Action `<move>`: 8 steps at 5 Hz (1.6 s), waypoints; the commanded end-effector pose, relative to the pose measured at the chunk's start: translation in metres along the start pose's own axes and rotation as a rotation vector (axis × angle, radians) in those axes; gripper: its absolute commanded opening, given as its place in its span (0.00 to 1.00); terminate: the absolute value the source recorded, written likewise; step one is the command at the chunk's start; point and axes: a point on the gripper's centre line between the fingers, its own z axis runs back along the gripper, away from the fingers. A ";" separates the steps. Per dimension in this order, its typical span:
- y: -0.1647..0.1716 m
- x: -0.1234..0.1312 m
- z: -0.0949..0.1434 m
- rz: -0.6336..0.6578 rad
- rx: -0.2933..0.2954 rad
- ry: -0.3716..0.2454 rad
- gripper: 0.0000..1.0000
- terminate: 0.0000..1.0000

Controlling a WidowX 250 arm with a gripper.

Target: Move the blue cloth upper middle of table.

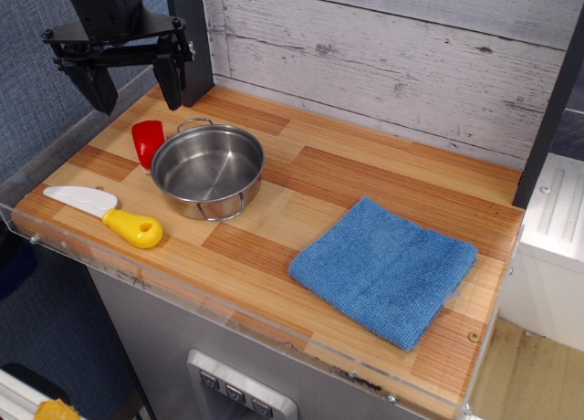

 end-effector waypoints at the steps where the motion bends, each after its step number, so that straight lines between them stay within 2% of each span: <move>1: 0.000 0.000 0.000 0.000 0.000 0.000 1.00 0.00; 3: -0.037 -0.038 0.001 -0.124 -0.026 0.018 1.00 0.00; 4: -0.055 -0.056 0.007 -0.173 -0.056 0.027 1.00 0.00; 6: -0.098 -0.092 0.009 -0.343 -0.087 0.015 1.00 0.00; 7: -0.126 -0.110 0.007 -0.449 -0.108 0.014 1.00 0.00; 8: -0.145 -0.121 -0.002 -0.507 -0.101 0.016 1.00 0.00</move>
